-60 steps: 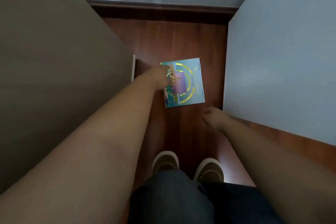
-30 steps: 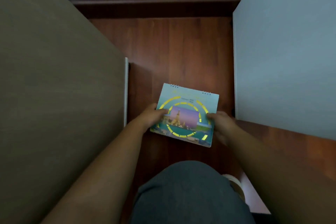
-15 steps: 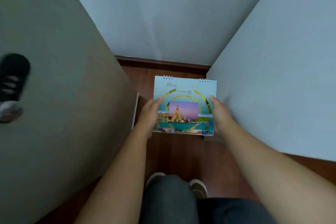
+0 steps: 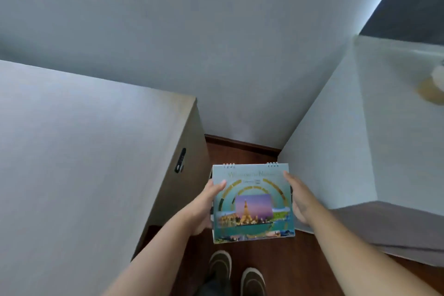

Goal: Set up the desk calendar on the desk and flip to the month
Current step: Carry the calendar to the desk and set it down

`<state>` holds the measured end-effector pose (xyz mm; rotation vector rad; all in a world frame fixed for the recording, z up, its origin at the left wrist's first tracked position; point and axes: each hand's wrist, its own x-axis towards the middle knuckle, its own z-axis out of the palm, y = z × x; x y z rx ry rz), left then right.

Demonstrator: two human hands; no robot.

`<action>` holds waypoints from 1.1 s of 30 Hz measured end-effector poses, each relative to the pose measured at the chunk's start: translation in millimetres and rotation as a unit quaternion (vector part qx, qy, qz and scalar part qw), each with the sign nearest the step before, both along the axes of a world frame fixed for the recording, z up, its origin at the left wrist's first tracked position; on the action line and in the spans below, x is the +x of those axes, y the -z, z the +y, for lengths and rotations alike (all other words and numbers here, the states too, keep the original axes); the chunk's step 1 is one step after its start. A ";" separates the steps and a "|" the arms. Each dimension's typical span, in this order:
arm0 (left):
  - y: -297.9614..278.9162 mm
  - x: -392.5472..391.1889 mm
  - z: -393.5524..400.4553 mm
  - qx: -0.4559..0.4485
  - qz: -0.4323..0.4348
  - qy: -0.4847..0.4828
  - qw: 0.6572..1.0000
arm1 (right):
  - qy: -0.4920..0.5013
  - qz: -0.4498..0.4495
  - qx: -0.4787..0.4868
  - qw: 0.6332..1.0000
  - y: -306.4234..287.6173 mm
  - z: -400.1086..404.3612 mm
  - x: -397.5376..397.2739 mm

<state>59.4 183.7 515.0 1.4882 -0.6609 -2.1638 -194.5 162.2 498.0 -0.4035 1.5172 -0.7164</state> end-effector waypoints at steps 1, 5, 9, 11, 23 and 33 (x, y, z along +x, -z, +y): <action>-17.9 4.5 1.6 -0.010 0.007 0.009 1.000 | -0.008 0.009 -0.009 1.000 -23.4 -6.7 4.6; -104.0 16.6 10.6 -0.111 -0.015 -0.022 0.993 | -0.019 0.044 -0.078 0.996 -118.2 -29.6 33.8; -175.0 40.4 26.1 -0.178 -0.085 -0.141 0.970 | -0.057 0.044 -0.141 0.987 -193.9 -45.9 78.9; -201.4 60.5 37.1 -0.187 -0.125 -0.232 0.946 | -0.080 0.033 -0.169 0.982 -217.2 -52.4 109.0; -249.5 257.2 166.5 -0.143 -0.262 -0.570 0.766 | -0.337 -0.027 -0.213 0.917 -257.8 5.4 370.1; -217.7 408.3 277.9 -0.078 -0.319 -0.636 0.698 | -0.497 0.025 -0.232 0.836 -234.5 77.0 559.7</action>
